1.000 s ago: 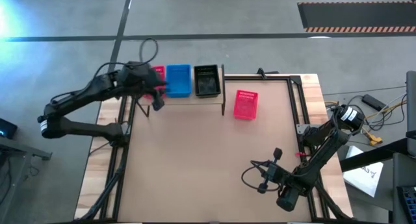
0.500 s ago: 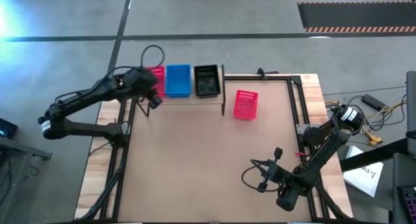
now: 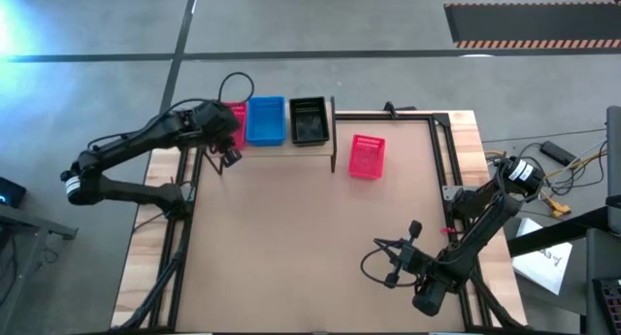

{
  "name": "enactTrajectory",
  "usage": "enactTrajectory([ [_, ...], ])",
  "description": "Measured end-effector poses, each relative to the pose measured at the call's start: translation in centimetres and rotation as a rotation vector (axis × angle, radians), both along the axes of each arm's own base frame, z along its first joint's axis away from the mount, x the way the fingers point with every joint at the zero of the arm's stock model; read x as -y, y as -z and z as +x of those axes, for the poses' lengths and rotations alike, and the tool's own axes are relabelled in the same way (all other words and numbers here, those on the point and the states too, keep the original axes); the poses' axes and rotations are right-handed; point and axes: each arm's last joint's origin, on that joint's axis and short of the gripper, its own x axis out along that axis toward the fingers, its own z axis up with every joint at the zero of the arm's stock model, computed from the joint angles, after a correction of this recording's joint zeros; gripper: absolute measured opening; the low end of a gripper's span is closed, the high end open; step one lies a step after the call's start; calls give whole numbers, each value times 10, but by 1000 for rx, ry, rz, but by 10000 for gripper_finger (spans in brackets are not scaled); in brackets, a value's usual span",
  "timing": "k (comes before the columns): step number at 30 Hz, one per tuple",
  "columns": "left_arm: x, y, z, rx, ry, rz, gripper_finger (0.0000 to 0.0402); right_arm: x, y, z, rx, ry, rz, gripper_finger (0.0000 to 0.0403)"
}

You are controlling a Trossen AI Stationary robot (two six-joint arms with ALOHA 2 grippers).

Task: Stack baskets on shelf by color
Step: Adjust the bins on the shelf

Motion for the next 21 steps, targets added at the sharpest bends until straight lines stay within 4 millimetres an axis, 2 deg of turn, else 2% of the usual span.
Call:
enactTrajectory([
  [5, 3, -10, -6, 65, -2, 32, 106, 0, 0, 0, 0, 0, -1, 9],
  [9, 3, -16, -4, 155, 8, 50, 106, 0, 0, 0, 0, 0, 0, 9],
  [21, -25, 1, 23, 73, -69, 53, 106, 0, 0, 0, 1, 1, 3, 9],
])
